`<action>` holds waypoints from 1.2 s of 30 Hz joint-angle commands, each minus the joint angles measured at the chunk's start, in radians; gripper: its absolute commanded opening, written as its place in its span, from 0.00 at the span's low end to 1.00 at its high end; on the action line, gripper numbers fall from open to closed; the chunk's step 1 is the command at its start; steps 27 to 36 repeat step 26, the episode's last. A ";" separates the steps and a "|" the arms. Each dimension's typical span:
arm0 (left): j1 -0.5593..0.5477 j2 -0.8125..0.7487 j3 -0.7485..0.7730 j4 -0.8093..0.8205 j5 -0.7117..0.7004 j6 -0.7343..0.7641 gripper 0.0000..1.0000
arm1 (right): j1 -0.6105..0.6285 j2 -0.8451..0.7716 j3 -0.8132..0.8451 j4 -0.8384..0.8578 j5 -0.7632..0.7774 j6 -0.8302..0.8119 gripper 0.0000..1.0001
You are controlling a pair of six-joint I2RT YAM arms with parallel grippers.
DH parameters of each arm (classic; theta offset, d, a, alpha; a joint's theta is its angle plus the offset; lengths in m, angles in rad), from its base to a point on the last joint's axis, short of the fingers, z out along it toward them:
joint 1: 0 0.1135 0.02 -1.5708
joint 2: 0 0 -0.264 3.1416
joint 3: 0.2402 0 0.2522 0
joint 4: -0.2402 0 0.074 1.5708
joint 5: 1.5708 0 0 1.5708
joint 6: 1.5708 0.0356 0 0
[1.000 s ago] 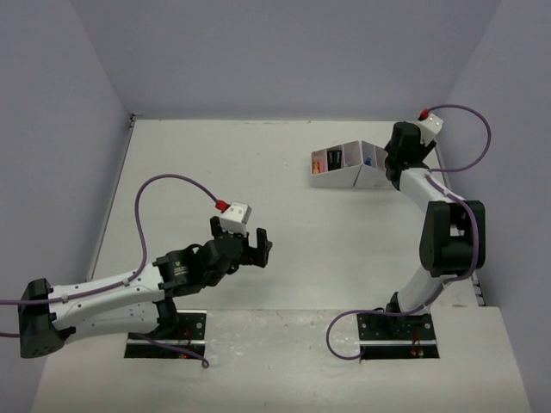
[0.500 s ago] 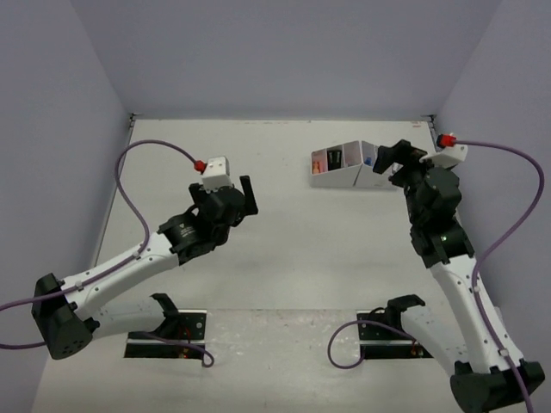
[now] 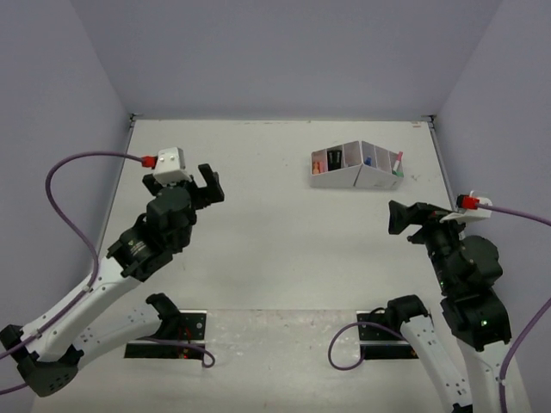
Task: Sort the stationery into containers
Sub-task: Reset both arms
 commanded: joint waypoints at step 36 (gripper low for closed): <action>0.006 -0.296 -0.090 -0.118 0.052 0.091 1.00 | 0.010 -0.067 -0.090 0.015 0.035 -0.012 0.99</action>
